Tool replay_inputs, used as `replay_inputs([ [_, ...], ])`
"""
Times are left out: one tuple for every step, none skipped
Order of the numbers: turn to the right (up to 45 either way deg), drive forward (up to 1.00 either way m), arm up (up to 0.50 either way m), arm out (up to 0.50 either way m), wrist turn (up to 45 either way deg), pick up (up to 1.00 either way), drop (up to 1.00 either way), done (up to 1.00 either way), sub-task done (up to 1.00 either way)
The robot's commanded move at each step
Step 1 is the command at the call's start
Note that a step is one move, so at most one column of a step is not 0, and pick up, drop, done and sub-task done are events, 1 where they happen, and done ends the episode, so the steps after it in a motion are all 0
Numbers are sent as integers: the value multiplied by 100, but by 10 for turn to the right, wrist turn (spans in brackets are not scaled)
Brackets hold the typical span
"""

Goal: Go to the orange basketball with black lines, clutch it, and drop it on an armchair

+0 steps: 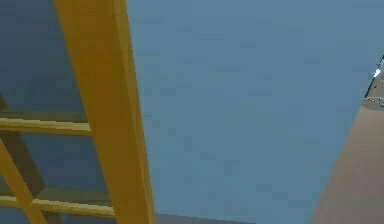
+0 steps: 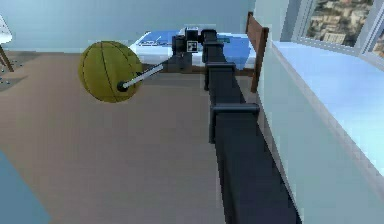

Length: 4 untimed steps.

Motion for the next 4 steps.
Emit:
replay_inputs([
  [0,0,0,0,-450,0,0,0,0],
  [0,0,0,0,-180,0,0,0,0],
  [0,0,0,-48,0,0,0,0,0],
  [450,0,0,0,0,0,0,0,0],
])
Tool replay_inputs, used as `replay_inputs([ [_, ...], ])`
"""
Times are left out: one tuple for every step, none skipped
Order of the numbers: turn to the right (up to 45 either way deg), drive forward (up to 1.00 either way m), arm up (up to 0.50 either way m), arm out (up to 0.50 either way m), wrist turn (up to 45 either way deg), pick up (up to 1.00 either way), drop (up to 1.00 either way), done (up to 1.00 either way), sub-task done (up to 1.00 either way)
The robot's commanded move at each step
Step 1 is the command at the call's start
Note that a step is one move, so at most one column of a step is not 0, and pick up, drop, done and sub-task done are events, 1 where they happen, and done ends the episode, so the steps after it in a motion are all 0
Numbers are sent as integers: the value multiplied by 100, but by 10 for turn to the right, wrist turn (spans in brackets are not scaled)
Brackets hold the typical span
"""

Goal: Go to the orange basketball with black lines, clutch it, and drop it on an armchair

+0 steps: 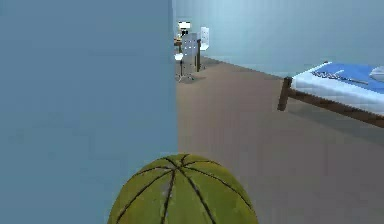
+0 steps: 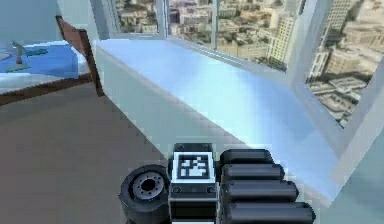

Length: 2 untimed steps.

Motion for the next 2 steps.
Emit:
replay_inputs([
  [30,0,0,0,0,0,0,0,0],
  [0,100,0,0,0,0,0,0,0],
])
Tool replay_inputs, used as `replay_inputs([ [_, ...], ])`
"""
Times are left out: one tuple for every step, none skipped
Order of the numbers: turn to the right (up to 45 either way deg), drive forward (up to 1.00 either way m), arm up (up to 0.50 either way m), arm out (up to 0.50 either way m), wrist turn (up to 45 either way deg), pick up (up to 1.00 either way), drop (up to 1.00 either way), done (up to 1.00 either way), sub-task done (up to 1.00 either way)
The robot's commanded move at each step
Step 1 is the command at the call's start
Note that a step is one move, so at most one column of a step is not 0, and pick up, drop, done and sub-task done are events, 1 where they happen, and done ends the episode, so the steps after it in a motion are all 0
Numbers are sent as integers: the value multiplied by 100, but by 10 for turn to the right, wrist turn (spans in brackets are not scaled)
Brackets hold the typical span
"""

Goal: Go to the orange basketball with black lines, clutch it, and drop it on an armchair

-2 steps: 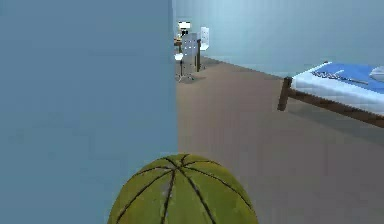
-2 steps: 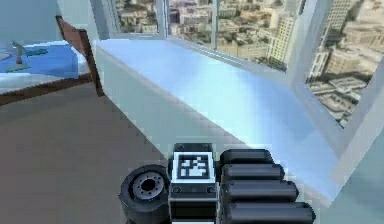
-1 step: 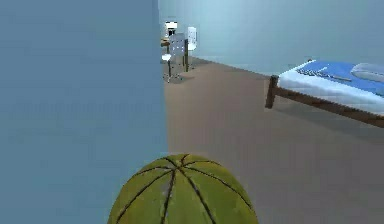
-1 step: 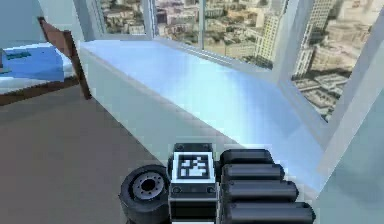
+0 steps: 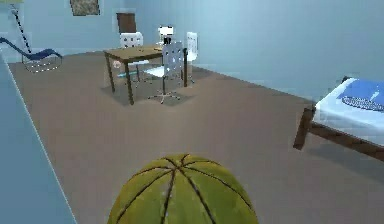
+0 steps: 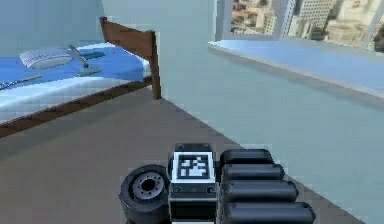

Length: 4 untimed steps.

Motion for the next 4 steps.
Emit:
replay_inputs([
  [60,0,0,0,0,0,0,0,0],
  [0,35,0,0,0,0,0,0,0],
  [-420,0,0,0,0,0,0,0,0],
  [0,100,0,0,0,0,0,0,0],
])
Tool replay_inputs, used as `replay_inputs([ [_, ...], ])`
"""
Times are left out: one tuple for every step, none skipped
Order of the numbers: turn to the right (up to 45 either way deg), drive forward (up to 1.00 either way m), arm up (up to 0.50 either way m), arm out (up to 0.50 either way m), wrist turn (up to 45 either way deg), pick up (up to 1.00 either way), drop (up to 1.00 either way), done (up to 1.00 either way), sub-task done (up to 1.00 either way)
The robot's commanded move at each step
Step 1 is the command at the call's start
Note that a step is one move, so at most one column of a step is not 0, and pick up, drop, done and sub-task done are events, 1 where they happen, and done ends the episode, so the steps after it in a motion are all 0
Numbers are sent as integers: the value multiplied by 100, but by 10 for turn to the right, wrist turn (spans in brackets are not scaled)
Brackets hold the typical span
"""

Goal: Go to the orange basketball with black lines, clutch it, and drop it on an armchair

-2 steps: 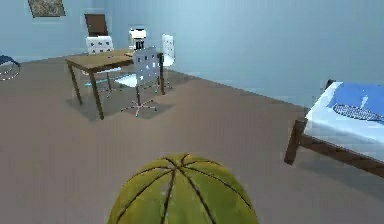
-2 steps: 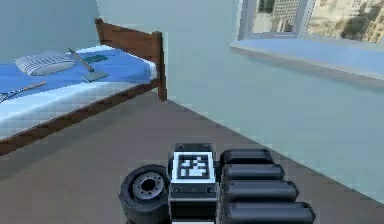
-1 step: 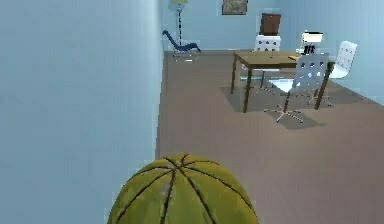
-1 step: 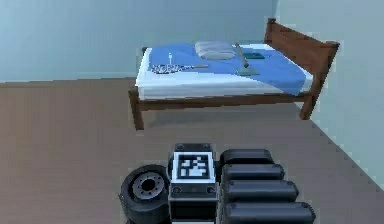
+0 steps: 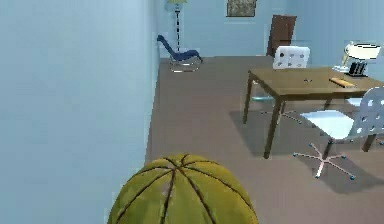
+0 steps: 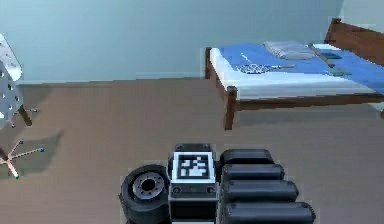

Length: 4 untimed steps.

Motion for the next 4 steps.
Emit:
replay_inputs([
  [0,100,0,0,0,0,0,0,0],
  [0,100,0,0,0,0,0,0,0],
  [0,100,0,0,0,0,0,0,0],
  [0,100,0,0,0,0,0,0,0],
])
